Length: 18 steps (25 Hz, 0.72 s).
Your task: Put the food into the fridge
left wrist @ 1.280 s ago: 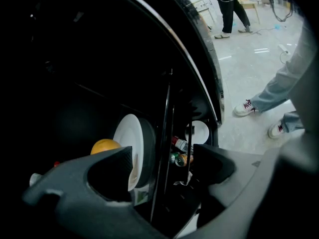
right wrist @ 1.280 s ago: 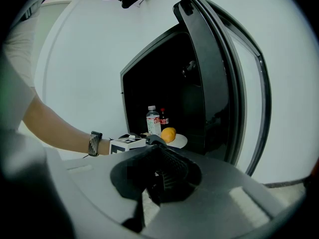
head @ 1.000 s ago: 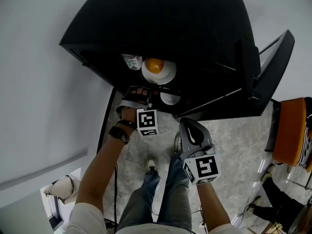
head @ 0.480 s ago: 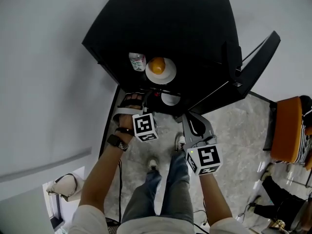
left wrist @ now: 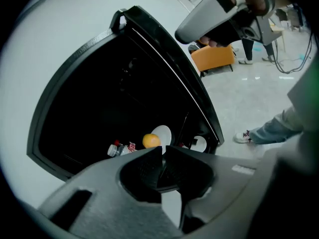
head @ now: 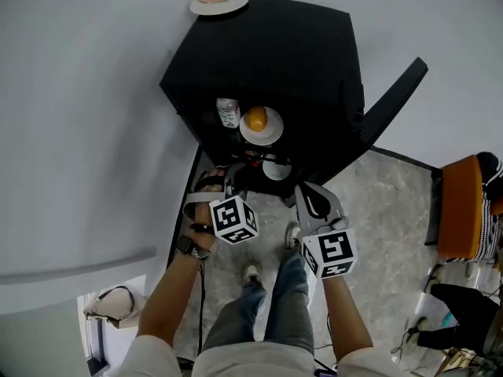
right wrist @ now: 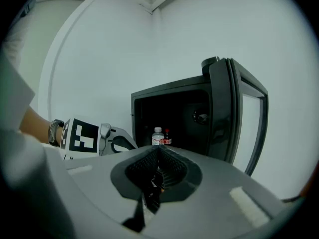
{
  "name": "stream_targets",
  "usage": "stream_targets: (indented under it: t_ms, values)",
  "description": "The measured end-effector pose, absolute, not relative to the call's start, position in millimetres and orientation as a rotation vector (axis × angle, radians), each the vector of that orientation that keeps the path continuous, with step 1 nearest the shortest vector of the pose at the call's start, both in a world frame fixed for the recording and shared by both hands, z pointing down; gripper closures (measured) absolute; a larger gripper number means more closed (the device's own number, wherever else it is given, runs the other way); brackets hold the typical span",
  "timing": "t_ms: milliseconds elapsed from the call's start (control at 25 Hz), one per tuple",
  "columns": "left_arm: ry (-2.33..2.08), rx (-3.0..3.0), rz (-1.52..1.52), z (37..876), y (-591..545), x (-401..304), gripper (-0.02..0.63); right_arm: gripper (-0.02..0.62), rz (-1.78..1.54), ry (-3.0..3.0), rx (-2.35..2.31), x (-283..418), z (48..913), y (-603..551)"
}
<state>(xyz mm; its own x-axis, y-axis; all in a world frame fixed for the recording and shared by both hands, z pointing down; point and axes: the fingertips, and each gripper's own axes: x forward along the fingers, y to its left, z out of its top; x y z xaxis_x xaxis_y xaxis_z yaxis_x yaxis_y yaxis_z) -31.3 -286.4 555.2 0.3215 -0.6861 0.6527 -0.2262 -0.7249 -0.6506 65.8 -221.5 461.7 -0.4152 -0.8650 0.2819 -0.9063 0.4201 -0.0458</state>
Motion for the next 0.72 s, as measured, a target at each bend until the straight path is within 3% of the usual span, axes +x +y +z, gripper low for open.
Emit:
stream_targets:
  t_ms: [120,720]
  values:
    - [0.829,-2.161,-1.35,531.6,-276.8,-31.5,0.6,0.589,0.267,-2.467,1.557,61.4,445.7,-213.5]
    - [0.965,-2.325,-1.147,431.1,-230.8,-44.0,0.6,0.589,0.148,-2.481,1.561,54.9,375.1,-178.8]
